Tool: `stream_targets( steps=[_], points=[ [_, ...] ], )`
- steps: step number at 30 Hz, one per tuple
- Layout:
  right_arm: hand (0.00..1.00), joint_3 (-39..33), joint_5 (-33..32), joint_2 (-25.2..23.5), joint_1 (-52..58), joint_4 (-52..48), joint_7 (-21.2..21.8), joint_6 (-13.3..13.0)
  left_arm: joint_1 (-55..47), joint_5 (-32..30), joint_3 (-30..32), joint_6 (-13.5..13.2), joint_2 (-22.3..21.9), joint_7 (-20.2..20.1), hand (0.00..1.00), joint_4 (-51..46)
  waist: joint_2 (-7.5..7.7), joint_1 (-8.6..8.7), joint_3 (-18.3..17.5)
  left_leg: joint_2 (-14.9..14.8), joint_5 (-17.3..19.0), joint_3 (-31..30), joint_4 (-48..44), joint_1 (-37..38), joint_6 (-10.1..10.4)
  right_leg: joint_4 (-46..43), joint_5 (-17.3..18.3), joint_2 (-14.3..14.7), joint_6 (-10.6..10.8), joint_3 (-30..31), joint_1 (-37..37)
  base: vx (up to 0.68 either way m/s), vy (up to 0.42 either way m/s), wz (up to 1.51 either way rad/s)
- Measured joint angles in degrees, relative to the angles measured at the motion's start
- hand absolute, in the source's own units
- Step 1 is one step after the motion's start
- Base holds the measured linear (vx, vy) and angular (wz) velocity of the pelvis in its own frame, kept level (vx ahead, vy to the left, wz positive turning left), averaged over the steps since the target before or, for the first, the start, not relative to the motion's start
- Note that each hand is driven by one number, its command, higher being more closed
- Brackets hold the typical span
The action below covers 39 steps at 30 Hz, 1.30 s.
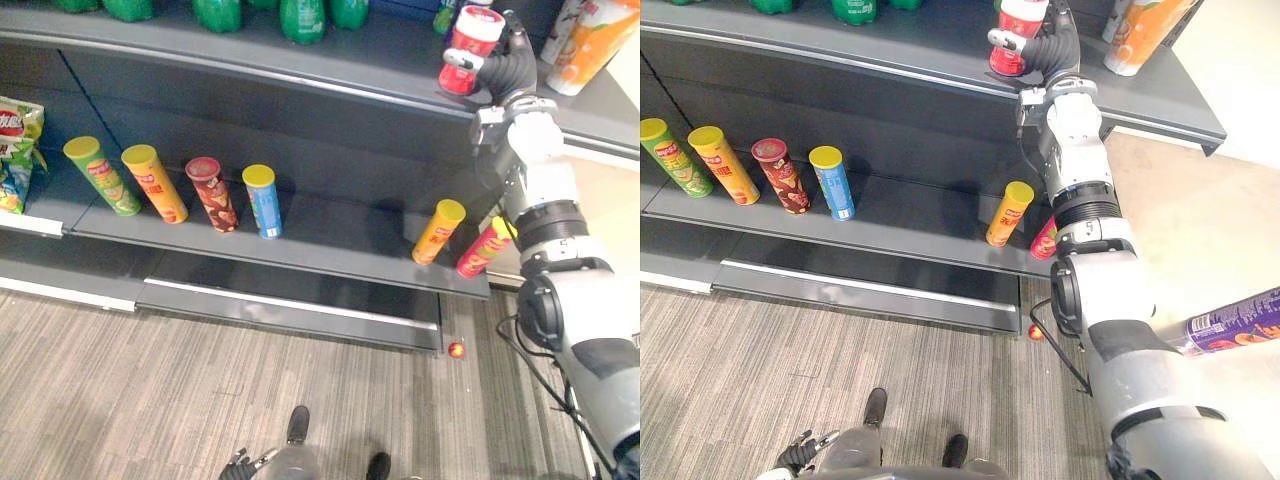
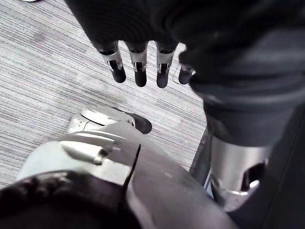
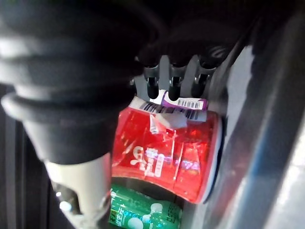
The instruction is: Put the gum and the chips on the shelf.
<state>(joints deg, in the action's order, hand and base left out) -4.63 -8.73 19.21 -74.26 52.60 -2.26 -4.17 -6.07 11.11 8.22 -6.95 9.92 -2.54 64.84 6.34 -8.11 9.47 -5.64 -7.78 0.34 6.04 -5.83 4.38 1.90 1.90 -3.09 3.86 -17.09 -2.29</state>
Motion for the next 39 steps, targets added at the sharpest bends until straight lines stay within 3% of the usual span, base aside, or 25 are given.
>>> stream_targets(
  steps=[14,22,30,39],
  points=[
    [0.00,0.09,0.07,-0.10,0.45,-0.83,-1.24,0.13,0.08,0.00,-0.01,0.04,0.32,0.08,0.00,0.02,0.36,0.07,0.17,-0.07,0.01,0.63,0.00,0.40,0.00,-0.04,-0.01,-0.04,0.00,0.56,-0.06,0.00,0.000,-0.01],
    [0.00,0.27,6.08,-0.94,4.37,-8.95,-2.65,0.50,0.07,-0.17,0.20,0.08,0.25,0.12,0.00,-0.06,0.38,0.44,0.15,-0.53,0.00,2.01,0.00,1.35,0.01,-0.08,-0.25,0.19,-0.29,1.78,-0.21,0.00,-0.008,-0.09],
    [0.00,0.61,6.50,-1.09,4.83,-15.63,-3.72,0.44,-0.18,-0.22,0.90,0.17,0.24,0.13,0.00,-0.04,0.41,1.51,0.11,-0.78,0.12,2.22,-0.01,2.14,0.15,-0.08,-0.26,0.36,-0.31,1.90,-0.91,0.00,0.000,0.00],
    [0.00,1.50,6.18,-2.47,11.00,-32.50,-4.85,-0.70,-0.36,-1.17,1.27,0.97,0.15,0.59,0.00,-0.37,0.71,1.86,-0.28,-0.84,0.14,2.69,-0.01,2.46,0.19,-0.05,-0.27,0.38,-0.32,2.26,-0.99,0.00,-0.003,-0.01]
  ],
)
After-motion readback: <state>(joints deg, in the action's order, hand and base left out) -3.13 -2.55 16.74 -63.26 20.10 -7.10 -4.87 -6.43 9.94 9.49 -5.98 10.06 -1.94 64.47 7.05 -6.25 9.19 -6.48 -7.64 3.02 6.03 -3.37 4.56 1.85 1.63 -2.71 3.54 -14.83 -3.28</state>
